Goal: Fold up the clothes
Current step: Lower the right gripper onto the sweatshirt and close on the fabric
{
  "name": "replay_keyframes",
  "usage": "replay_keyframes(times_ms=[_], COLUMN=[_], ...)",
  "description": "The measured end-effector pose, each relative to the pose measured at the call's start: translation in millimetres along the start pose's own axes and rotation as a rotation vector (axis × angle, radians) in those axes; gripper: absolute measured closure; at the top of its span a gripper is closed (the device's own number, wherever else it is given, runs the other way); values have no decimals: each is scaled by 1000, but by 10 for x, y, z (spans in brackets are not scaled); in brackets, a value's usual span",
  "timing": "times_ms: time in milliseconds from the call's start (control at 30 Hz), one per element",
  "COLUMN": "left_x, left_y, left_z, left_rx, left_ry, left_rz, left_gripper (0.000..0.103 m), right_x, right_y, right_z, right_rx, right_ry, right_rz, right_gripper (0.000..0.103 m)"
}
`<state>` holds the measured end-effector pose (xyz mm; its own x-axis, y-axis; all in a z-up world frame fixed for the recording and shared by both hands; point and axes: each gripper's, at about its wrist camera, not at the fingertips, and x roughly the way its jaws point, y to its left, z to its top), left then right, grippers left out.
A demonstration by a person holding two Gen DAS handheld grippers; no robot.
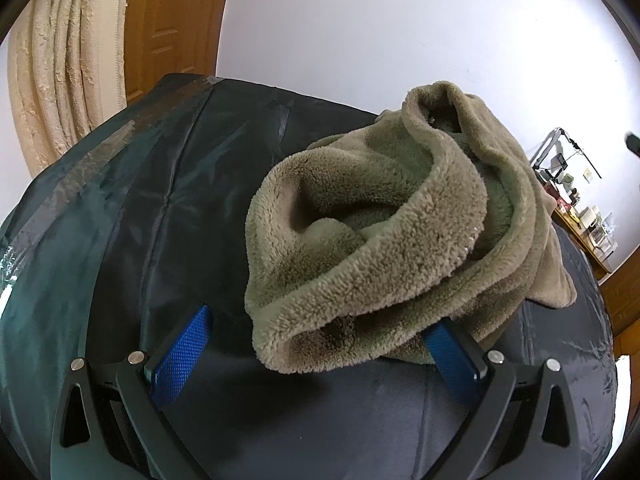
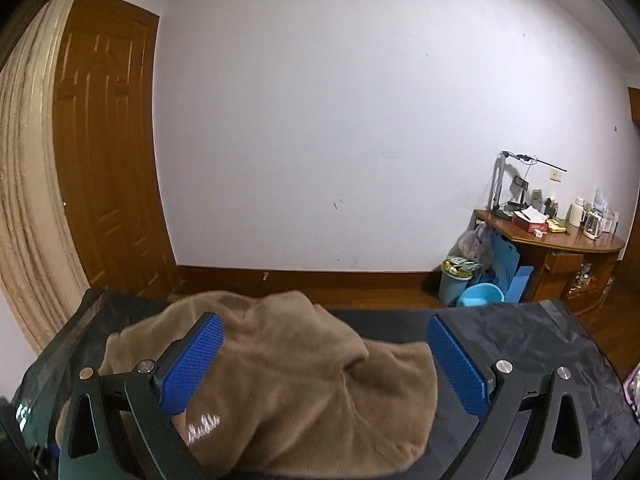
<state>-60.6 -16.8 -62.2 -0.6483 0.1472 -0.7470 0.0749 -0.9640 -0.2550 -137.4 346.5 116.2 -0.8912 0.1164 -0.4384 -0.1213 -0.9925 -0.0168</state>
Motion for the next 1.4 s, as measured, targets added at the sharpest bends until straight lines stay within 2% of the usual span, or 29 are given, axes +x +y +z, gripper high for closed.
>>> replay_keyframes(times_ms=[200, 467, 867, 900, 933, 967, 1033, 1067, 1133, 1233, 1400], left_x=[6, 119, 177, 175, 159, 140, 101, 95, 90, 137, 214], left_y=[-14, 0, -26, -29, -45, -64, -103, -105, -99, -45, -25], left_z=[-27, -34, -83, -88, -106, -126, -167, -174, -181, -77, 19], left_rx=[-3, -11, 13, 14, 15, 16, 17, 16, 15, 12, -1], left_ry=[13, 58, 73, 73, 73, 74, 74, 74, 74, 77, 78], left_rz=[1, -2, 7, 8, 8, 8, 8, 7, 6, 4, -2], left_gripper=[0, 0, 0, 0, 0, 0, 0, 0, 0, 0, 0], right_x=[460, 1087, 1648, 1694, 1690, 1686, 1630, 1590, 1481, 1279, 685], right_y=[183, 620, 1071, 1108, 1113, 1118, 1092, 1063, 988, 853, 715], right_z=[31, -281, -519, -547, -570, -592, -621, -619, -613, -599, -622], right_rx=[-20, -80, -89, -92, -90, -89, -76, -68, -50, -18, -98], right_ry=[98, 250, 404, 419, 424, 429, 420, 403, 367, 308, 169], right_rz=[97, 279, 460, 473, 474, 474, 464, 465, 456, 426, 244], right_gripper=[0, 0, 1, 11, 28, 39, 67, 71, 86, 91, 92])
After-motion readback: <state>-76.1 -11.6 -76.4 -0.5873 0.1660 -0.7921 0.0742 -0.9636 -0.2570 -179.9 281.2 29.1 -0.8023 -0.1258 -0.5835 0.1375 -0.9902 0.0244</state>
